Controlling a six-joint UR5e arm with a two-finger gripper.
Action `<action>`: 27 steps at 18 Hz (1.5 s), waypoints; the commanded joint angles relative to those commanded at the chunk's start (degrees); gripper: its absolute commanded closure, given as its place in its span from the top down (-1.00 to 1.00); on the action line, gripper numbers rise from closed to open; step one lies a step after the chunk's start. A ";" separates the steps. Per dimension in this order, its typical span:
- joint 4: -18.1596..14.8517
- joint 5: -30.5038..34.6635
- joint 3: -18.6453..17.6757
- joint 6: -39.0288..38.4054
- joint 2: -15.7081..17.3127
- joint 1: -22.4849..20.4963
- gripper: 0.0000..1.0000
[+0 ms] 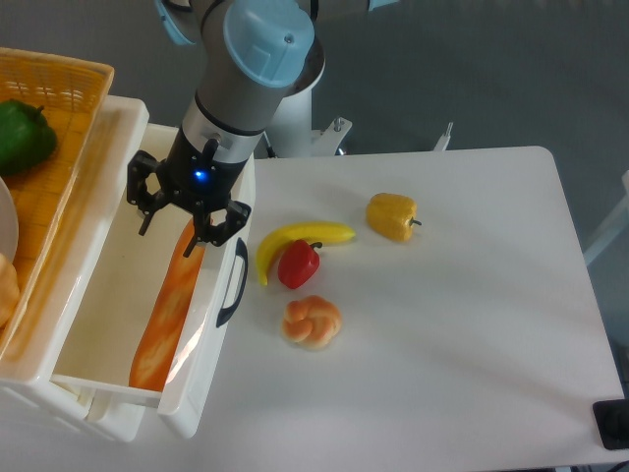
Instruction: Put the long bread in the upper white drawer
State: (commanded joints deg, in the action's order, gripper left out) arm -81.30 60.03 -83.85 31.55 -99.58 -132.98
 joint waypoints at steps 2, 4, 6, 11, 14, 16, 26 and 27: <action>0.88 2.36 0.00 0.00 -0.09 -0.70 0.46; 0.97 5.26 0.00 0.00 -0.18 -1.93 0.46; 1.06 5.45 0.00 0.00 -0.27 -3.94 0.46; 1.76 5.28 0.09 0.44 -0.53 -8.43 0.46; 1.85 5.36 0.35 0.44 -1.67 -10.37 0.46; 2.02 5.54 0.70 0.53 -2.46 -10.98 0.49; 5.71 14.31 0.18 7.56 -4.39 -12.83 1.00; 6.67 15.55 0.18 7.56 -4.83 -12.83 1.00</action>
State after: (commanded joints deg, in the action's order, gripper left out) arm -74.63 75.57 -83.67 39.11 -104.41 -145.81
